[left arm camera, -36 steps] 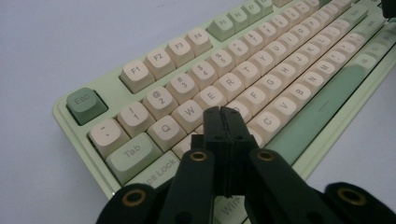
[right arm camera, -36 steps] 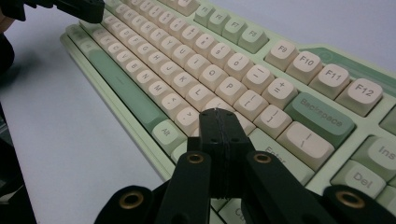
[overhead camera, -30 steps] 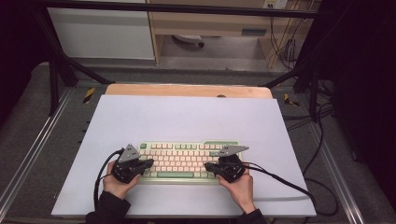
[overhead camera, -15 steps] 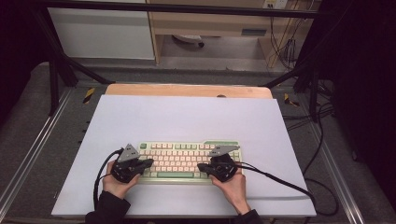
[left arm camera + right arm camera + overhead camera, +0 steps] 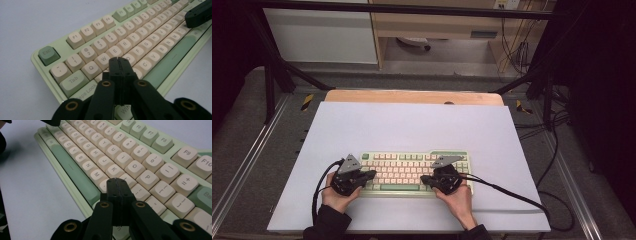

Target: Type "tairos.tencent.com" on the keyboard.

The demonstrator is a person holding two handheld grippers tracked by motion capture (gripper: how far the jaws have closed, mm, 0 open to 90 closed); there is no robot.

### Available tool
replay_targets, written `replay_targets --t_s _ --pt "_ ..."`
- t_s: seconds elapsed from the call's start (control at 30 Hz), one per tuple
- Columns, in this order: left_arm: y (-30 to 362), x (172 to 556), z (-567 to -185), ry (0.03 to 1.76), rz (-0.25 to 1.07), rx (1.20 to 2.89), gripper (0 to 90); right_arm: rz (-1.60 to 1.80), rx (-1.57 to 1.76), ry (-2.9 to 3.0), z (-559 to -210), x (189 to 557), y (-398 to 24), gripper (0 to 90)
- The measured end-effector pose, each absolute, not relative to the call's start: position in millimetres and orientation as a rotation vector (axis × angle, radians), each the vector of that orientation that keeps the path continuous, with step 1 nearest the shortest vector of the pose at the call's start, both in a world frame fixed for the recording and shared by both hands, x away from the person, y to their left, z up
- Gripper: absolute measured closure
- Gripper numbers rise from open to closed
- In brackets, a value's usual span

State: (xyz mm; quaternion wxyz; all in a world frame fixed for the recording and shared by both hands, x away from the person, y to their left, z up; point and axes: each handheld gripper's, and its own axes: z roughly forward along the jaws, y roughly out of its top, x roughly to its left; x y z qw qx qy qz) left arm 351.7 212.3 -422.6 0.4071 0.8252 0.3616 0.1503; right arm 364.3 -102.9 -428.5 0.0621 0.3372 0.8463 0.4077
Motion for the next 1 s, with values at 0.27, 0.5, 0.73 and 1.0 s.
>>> replay_targets --t_s 0.27,0.5,0.73,1.0 --pt "212.1 351.8 -422.8 0.911 0.379 2.083 90.0 1.225 1.016 2.558 -429.3 364.1 -102.8 90.0" --pt "211.6 351.5 -422.8 0.910 0.380 2.083 90.0 1.212 1.012 2.563 -430.9 363.7 -102.4 90.0" --pt "211.5 351.4 -422.3 0.907 0.381 2.084 90.0 1.215 1.002 2.542 -422.6 362.4 -107.3 90.0" --pt "210.0 351.3 -420.0 0.898 0.384 2.084 90.0 1.202 1.003 2.531 -417.8 362.3 -114.0 90.0"
